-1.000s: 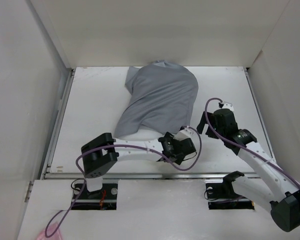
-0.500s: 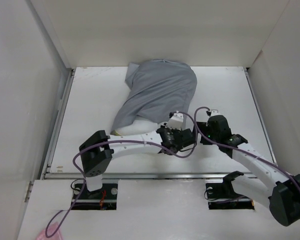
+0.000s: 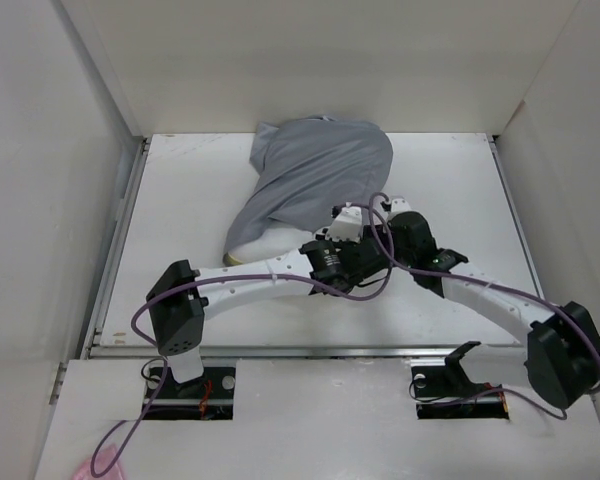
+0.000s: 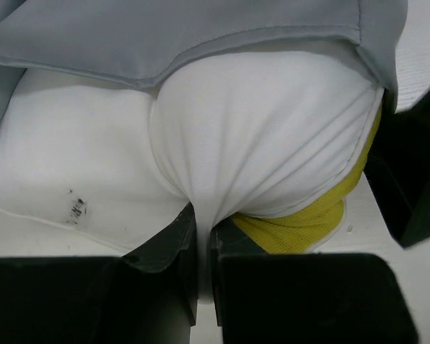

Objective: Put the pillow into the pillowcase

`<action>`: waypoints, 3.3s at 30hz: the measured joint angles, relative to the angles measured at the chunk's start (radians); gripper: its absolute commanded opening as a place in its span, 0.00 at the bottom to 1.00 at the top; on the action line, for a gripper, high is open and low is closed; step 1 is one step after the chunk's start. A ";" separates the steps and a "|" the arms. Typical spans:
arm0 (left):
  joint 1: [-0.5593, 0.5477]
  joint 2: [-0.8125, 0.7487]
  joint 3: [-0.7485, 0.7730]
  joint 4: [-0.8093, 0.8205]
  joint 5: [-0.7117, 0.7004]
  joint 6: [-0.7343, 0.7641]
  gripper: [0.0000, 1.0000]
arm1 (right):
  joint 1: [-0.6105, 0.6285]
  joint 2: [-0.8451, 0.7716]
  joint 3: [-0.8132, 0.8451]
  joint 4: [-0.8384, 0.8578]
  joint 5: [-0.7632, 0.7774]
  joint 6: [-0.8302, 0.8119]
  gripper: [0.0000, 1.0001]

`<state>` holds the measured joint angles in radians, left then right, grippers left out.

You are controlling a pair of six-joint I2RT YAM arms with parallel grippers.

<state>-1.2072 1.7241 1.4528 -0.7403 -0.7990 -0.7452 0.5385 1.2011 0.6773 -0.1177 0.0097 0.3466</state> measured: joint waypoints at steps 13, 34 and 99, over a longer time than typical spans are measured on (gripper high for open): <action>0.043 0.005 0.019 0.035 0.001 -0.055 0.00 | 0.057 -0.108 0.068 -0.063 0.051 0.016 0.00; 0.073 0.177 0.148 0.034 -0.043 -0.477 0.98 | 0.054 -0.534 0.135 -0.552 -0.476 0.005 0.00; 0.217 -0.203 -0.736 1.123 0.283 -0.312 0.00 | 0.265 0.184 0.864 -0.557 -0.388 -0.280 0.00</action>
<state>-0.9897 1.5215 0.7170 0.3828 -0.5156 -1.0569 0.8036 1.3849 1.5410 -0.6750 -0.3786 0.0666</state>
